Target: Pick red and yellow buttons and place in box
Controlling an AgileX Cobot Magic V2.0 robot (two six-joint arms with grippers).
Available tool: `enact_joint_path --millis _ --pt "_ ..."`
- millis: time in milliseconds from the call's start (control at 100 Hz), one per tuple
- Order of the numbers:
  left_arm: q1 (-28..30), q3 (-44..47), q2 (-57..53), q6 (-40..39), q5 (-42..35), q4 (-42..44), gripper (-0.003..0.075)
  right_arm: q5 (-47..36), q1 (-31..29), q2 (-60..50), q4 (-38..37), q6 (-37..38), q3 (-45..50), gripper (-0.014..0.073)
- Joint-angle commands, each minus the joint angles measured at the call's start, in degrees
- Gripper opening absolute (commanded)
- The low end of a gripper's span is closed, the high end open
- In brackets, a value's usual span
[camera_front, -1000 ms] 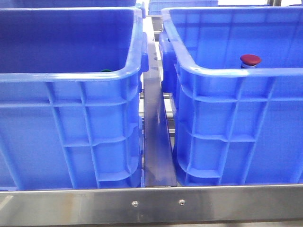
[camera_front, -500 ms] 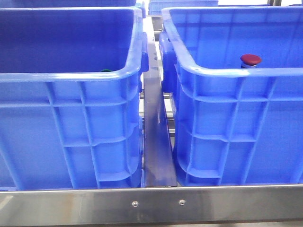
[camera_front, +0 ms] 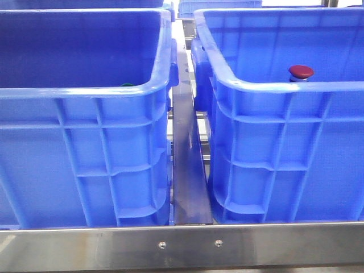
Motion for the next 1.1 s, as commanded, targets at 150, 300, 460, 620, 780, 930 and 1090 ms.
enact_joint_path --millis 150,300,460,620,780,930,1090 --pt "-0.32 -1.61 -1.16 -0.14 -3.90 0.52 -0.0019 1.92 2.96 2.67 4.39 -0.26 -5.16 0.0597" --pt "-0.32 -1.61 -1.16 -0.14 -3.90 0.52 -0.0019 2.25 3.93 3.03 4.44 -0.26 -5.35 0.0454" --pt "-0.32 -1.61 -1.16 -0.14 -3.90 0.52 -0.0019 2.80 3.93 3.03 4.44 -0.26 -5.35 0.0249" --pt "-0.32 -1.61 -1.16 -0.14 -3.44 0.52 0.0017 3.28 3.93 3.03 4.44 -0.26 -5.35 0.0195" --pt "-0.32 -1.61 -1.16 -0.14 -2.26 0.49 0.0295 3.22 3.93 3.03 4.44 -0.26 -5.35 0.0195" --pt "-0.32 -1.61 -1.16 -0.14 -1.97 0.75 0.0587 3.05 3.93 3.03 4.44 -1.86 -5.35 0.0195" --pt "-0.32 -1.61 -1.16 -0.91 -2.16 0.85 0.0629 0.68 3.81 2.86 4.44 -3.95 -5.35 0.0195"
